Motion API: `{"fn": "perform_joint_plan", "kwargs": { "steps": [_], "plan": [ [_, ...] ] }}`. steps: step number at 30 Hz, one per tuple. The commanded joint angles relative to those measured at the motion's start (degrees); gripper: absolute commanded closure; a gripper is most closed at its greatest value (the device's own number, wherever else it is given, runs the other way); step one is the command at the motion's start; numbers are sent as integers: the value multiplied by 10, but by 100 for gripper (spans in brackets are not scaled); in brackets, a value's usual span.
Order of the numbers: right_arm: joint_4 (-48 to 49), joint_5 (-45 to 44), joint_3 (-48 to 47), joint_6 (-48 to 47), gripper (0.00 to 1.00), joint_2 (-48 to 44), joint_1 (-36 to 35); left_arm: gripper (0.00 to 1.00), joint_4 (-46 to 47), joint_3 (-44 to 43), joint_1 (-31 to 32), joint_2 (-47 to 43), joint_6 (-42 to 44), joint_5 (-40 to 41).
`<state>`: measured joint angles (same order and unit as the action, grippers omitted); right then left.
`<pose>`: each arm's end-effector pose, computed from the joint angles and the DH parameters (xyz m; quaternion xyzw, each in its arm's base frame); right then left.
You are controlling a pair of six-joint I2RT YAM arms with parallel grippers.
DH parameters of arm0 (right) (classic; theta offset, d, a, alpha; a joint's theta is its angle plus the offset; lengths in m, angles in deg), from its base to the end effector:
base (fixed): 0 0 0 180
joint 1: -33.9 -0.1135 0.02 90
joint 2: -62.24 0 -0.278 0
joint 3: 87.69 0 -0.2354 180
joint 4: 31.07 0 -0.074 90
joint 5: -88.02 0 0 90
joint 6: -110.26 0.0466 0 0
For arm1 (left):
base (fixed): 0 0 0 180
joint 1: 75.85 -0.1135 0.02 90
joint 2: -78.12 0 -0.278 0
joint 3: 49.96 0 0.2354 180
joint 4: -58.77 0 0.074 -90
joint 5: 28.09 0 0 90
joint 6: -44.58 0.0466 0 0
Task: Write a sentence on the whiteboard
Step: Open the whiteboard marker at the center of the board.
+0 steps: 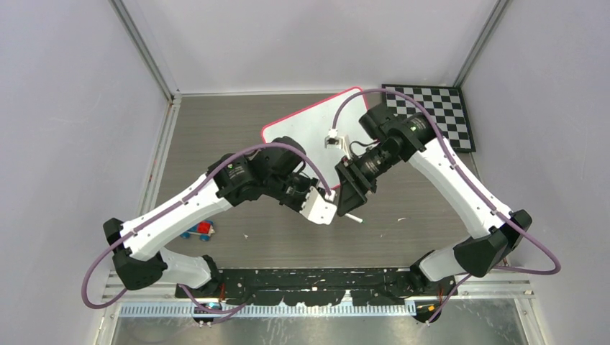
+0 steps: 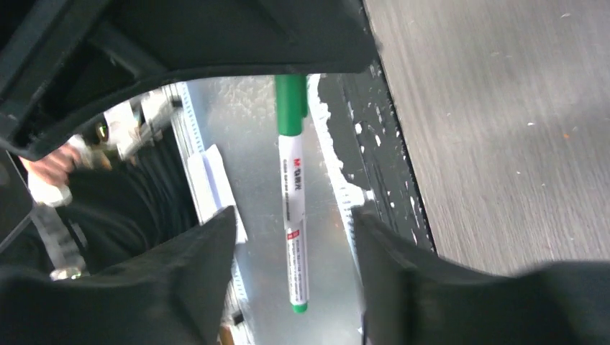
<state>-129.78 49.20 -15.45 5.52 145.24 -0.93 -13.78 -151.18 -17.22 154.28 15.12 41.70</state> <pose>0.1668 0.1603 0.3888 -0.4291 0.7855 0.4431 0.0494 0.1145 -0.2187 0.3964 0.8235 0.4097 -0.1575 0.3596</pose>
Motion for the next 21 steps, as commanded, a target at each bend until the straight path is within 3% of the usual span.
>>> {"fn": "perform_joint_plan", "kwargs": {
  "steps": [1, 2, 4, 8, 14, 21],
  "plan": [
    [62, -6, -31, 41, 27, -28, 62, 100, 19, -2, -20, -7, -128, 1],
    [90, -5, -30, 57, 17, -42, 82, 100, 20, -1, -34, -7, -160, -13],
    [141, -14, -25, 92, 8, -64, 118, 100, 17, -9, -66, -1, -221, -45],
    [215, -43, -14, 147, 1, -99, 145, 100, 15, -34, -143, 19, -324, -127],
    [258, 27, -13, 214, 0, -75, 156, 100, 71, -53, -200, 31, -434, -187],
    [347, 19, -12, 312, 2, -71, 158, 100, 56, -89, -215, 39, -439, -245]
  ]
}}
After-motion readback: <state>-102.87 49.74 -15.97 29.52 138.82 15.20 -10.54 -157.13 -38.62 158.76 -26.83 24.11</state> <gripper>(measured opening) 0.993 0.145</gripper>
